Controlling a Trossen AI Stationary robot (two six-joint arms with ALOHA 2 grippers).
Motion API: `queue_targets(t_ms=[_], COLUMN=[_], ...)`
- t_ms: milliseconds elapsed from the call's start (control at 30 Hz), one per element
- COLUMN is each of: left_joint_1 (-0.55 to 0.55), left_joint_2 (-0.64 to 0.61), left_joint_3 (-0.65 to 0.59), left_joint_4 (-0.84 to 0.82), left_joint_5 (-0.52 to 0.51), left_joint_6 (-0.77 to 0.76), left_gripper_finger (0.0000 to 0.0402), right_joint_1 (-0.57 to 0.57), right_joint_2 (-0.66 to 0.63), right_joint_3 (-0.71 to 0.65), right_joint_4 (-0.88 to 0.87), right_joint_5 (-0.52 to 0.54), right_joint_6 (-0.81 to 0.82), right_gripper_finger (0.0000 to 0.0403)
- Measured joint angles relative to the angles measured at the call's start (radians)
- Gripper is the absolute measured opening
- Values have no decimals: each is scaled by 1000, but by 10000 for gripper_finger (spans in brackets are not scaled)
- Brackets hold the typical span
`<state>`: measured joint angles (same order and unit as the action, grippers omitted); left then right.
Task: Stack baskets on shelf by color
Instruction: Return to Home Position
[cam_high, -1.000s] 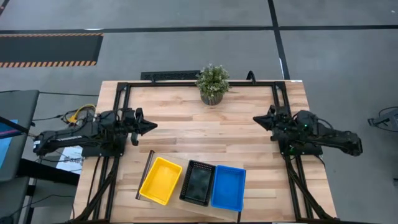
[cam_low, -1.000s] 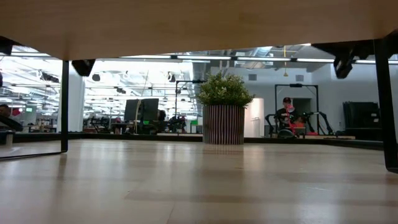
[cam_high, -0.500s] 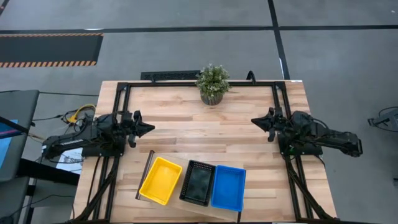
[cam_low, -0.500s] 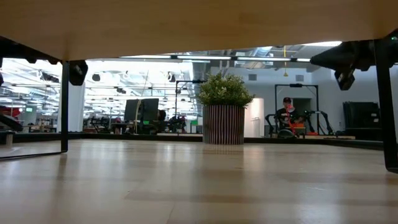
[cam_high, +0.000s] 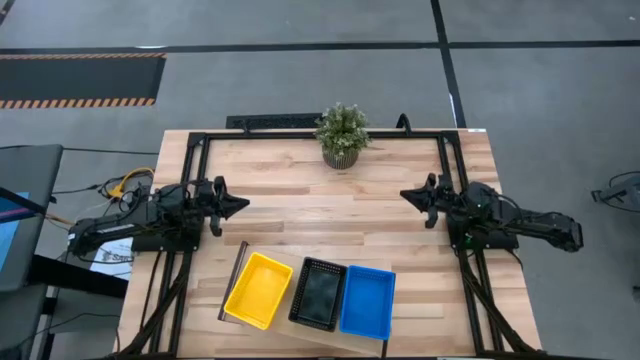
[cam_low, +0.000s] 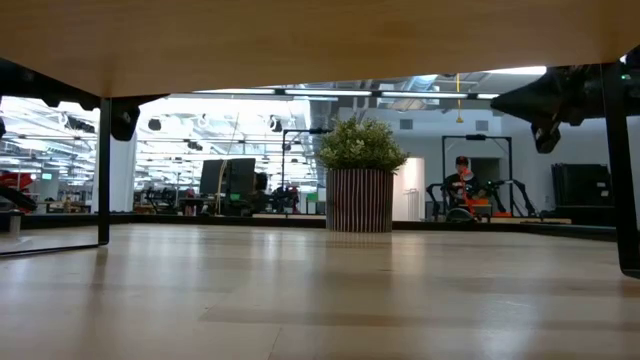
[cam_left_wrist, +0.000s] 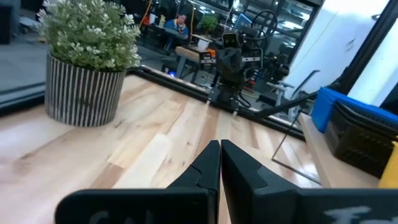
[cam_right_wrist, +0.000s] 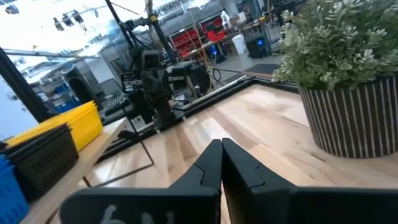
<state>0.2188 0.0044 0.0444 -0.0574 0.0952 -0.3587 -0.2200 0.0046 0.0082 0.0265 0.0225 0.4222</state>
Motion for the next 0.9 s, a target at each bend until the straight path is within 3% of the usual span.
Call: queue_targets(t_ms=[167,333,900], left_joint_1=[0,0,0], left_joint_2=[0,0,0], left_joint_3=[0,0,0], left_joint_4=[-1,-2,-3], left_joint_5=[-7,-8,-10], left_joint_6=[41,-29,-37], left_gripper_finger=[0,0,0], right_joint_1=[-7,-3,-2], right_joint_2=[1,1,1], right_joint_3=[0,0,-2], right_joint_4=[0,1,2], right_joint_5=[3,3,3], right_joint_6=[-5,-4,-4], right_gripper_finger=[26,26,26])
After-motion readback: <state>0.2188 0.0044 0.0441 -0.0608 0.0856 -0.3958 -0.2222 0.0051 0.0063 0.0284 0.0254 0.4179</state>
